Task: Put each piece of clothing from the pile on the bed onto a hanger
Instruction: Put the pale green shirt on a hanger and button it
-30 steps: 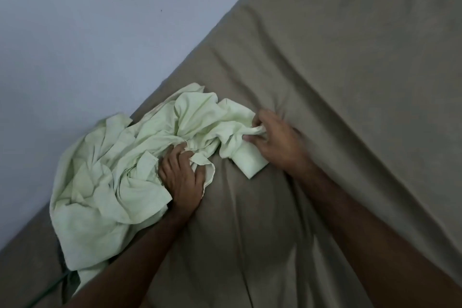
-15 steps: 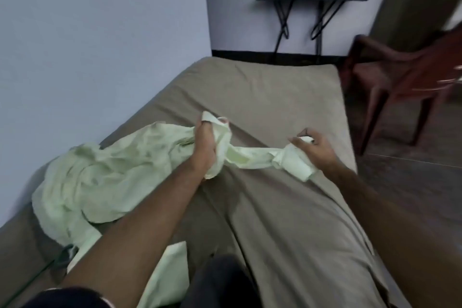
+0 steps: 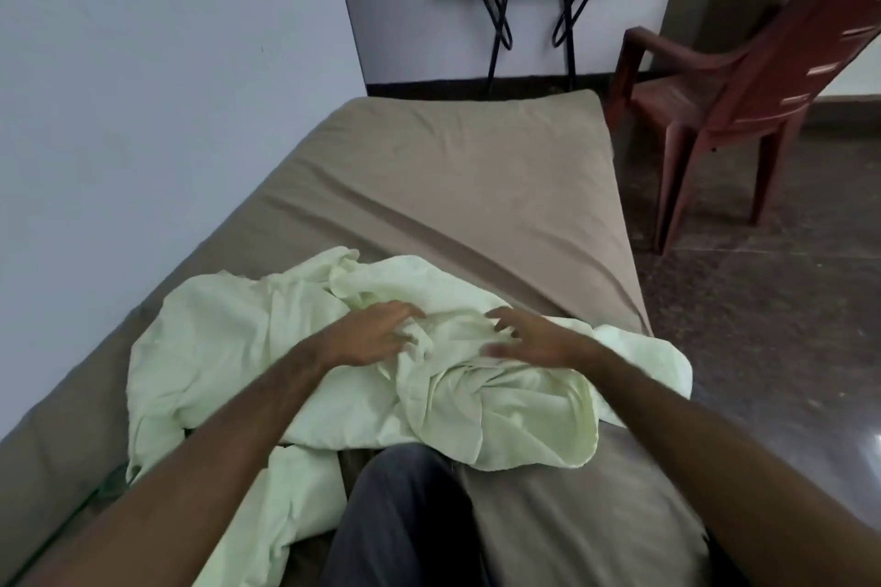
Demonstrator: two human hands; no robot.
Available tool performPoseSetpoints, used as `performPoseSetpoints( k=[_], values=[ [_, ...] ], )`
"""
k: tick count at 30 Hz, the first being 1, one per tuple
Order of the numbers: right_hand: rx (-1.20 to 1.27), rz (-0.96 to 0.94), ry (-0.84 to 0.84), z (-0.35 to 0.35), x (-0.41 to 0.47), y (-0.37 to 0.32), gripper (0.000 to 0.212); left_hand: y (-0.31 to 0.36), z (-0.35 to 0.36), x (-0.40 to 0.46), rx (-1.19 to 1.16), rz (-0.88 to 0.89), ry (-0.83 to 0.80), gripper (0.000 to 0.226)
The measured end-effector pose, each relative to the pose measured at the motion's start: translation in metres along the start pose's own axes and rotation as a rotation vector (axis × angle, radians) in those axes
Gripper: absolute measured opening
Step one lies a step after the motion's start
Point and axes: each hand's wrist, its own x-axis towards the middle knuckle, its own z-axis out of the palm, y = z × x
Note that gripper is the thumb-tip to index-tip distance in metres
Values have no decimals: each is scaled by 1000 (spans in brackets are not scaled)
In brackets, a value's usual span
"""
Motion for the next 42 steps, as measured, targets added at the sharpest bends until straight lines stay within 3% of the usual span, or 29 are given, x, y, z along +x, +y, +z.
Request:
performPoseSetpoints(
  k=[2, 4, 7, 9, 12, 15, 18, 20, 22, 25, 26, 28, 30, 33, 36, 39, 42],
  values=[
    [-365, -53, -18, 25, 12, 4, 75, -19, 13, -8, 46, -60, -127, 70],
    [-481, -109, 63, 36, 19, 10, 54, -27, 29, -10, 87, -83, -153, 85],
    [-180, -156, 209, 26, 19, 20, 17, -27, 38, -11, 77, 9, -33, 83],
    [-12, -101, 332, 2, 13, 33, 15, -22, 35, -13, 104, 70, 93, 74],
    [71, -13, 491, -41, -2, 55, 10, -22, 25, -17, 339, 150, 233, 56],
    [139, 101, 522, -64, -19, 72, 20, -24, 21, -24, 461, 158, 276, 36],
    [-65, 115, 341, -53, -31, 79, 39, -19, 20, -35, 240, 37, 180, 12],
    [-226, -3, 418, -35, -34, 75, 65, -17, 23, -37, 184, 2, 166, 5],
    [-297, -138, 556, -19, -36, 51, 74, -13, 26, -33, 161, 20, 195, 10],
    [-491, -307, 686, 10, -37, 4, 44, 0, 30, -17, 144, 49, 206, 26],
    [-567, -299, 668, 19, -34, -4, 41, 8, 31, -11, 112, 55, 196, 29],
    [-605, -108, 552, 32, -27, -10, 57, 28, 33, 0, 53, 97, 178, 31],
    [-509, 81, 506, 37, -22, -5, 57, 50, 38, 12, 25, 148, 158, 32],
    [-272, 152, 573, 38, -22, 13, 39, 75, 49, 27, -4, 181, 113, 40],
    [217, 178, 548, 27, -25, 24, 22, 94, 60, 39, -37, 182, 98, 52],
    [829, 127, 436, 8, -34, 28, 18, 107, 73, 47, -13, 174, 138, 56],
    [1072, 62, 343, -9, -47, 32, 19, 114, 80, 50, -17, 166, 245, 39]
  ],
)
